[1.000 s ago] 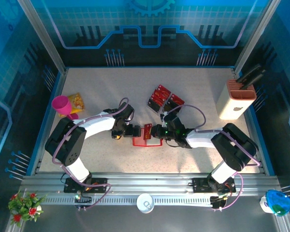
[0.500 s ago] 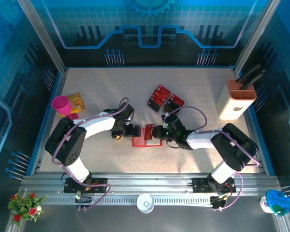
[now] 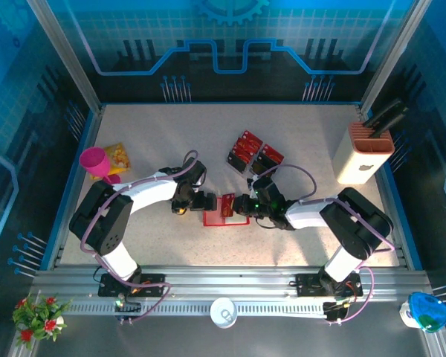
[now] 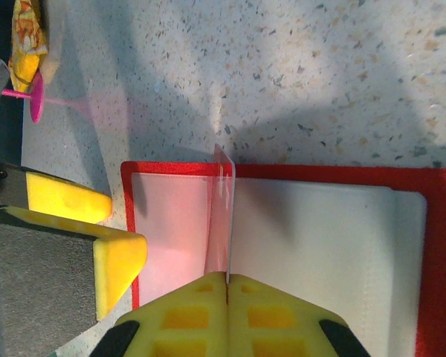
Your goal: Put the credit cards into the card holder
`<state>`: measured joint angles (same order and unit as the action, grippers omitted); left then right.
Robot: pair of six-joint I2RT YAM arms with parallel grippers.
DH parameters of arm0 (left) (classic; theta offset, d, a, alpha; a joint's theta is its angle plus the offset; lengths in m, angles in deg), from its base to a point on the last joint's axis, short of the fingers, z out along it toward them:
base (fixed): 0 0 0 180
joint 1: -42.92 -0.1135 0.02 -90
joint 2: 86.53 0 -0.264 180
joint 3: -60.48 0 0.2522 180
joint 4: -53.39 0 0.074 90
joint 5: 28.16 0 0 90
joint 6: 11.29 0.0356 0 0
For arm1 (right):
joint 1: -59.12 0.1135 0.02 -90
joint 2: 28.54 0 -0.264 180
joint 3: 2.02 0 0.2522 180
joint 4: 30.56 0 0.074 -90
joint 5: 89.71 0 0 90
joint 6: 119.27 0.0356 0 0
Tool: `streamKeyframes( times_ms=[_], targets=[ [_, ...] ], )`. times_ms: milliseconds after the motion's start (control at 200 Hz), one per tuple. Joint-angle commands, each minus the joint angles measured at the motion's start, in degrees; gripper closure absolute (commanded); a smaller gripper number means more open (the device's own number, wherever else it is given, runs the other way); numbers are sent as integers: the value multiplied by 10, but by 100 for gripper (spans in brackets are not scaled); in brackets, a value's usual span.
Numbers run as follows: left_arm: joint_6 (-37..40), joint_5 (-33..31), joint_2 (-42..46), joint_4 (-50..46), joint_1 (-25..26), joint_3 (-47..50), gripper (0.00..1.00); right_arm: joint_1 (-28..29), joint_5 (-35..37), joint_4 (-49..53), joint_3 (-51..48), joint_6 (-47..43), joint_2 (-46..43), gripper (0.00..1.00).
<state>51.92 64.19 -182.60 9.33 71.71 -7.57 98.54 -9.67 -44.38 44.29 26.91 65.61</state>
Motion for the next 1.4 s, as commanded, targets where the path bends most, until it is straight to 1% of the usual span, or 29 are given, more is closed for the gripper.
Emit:
streamKeyframes(
  times_ms=[0, 650, 1396],
  targets=[
    [13, -42, -25, -53, -5, 13, 1, -1, -14, -7, -5, 1, 13, 100],
    [10, -43, -26, -49, -5, 11, 1, -1, -24, 12, -25, 3, -8, 100],
    [10, -45, -25, -48, -5, 12, 1, 4, -43, 14, -26, 10, 13, 100]
  ],
)
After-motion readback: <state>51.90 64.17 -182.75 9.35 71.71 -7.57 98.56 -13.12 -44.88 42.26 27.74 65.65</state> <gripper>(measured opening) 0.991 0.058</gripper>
